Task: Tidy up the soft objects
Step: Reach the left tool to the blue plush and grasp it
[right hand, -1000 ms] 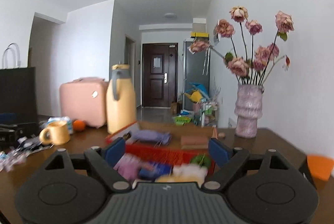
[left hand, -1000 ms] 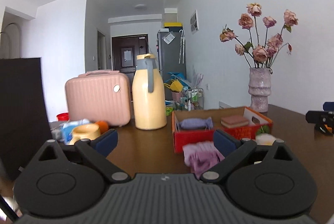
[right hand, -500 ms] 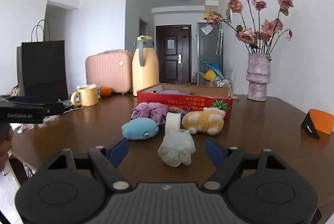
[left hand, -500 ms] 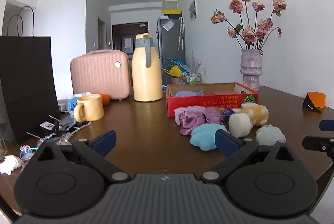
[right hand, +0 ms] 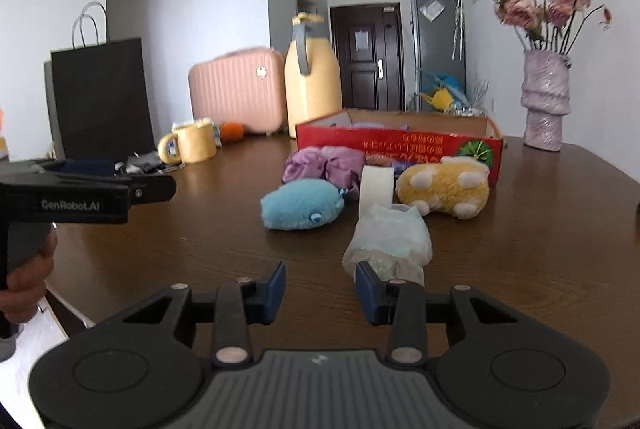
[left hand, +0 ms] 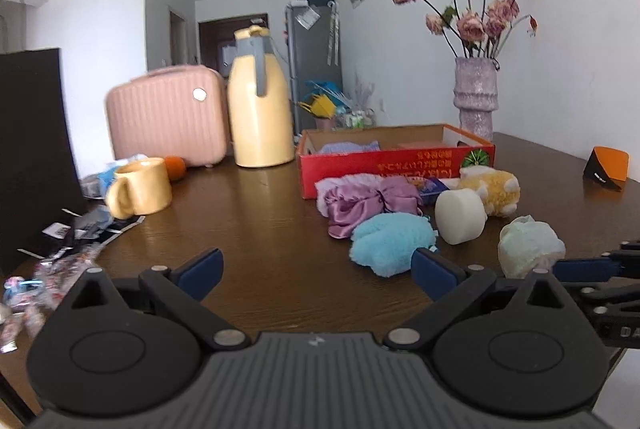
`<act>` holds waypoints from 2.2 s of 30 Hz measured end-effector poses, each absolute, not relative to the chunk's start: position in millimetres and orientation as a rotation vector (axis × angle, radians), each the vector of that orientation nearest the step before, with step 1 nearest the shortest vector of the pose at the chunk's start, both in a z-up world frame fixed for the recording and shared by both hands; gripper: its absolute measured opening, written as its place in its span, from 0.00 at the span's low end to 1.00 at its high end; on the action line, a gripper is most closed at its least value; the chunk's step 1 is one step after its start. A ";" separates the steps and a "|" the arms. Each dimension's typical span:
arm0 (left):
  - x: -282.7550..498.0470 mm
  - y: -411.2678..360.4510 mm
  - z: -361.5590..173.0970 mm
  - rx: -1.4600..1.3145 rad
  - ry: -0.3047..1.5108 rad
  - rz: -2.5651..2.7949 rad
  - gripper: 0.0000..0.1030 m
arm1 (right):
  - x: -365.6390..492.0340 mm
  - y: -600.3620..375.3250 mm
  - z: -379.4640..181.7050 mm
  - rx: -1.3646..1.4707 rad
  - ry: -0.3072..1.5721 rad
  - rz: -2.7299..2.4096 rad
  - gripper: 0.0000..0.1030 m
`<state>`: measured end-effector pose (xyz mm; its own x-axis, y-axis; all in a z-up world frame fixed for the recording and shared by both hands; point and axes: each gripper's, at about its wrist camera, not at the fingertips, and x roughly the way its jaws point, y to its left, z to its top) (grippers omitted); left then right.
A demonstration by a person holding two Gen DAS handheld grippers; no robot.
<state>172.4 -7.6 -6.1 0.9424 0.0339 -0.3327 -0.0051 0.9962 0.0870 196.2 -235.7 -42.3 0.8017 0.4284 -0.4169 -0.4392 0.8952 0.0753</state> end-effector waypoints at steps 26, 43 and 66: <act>308.1 -33.6 -27.5 -0.120 0.672 -0.303 0.59 | 282.4 -266.9 -36.2 0.058 0.428 0.274 0.38; 325.1 9.1 -41.2 -0.383 0.744 -0.325 0.34 | 326.1 -226.1 -55.8 0.348 0.631 0.463 0.50; 274.4 4.7 -12.3 -0.375 0.674 -0.408 0.24 | 277.2 -238.1 -25.4 0.380 0.543 0.536 0.29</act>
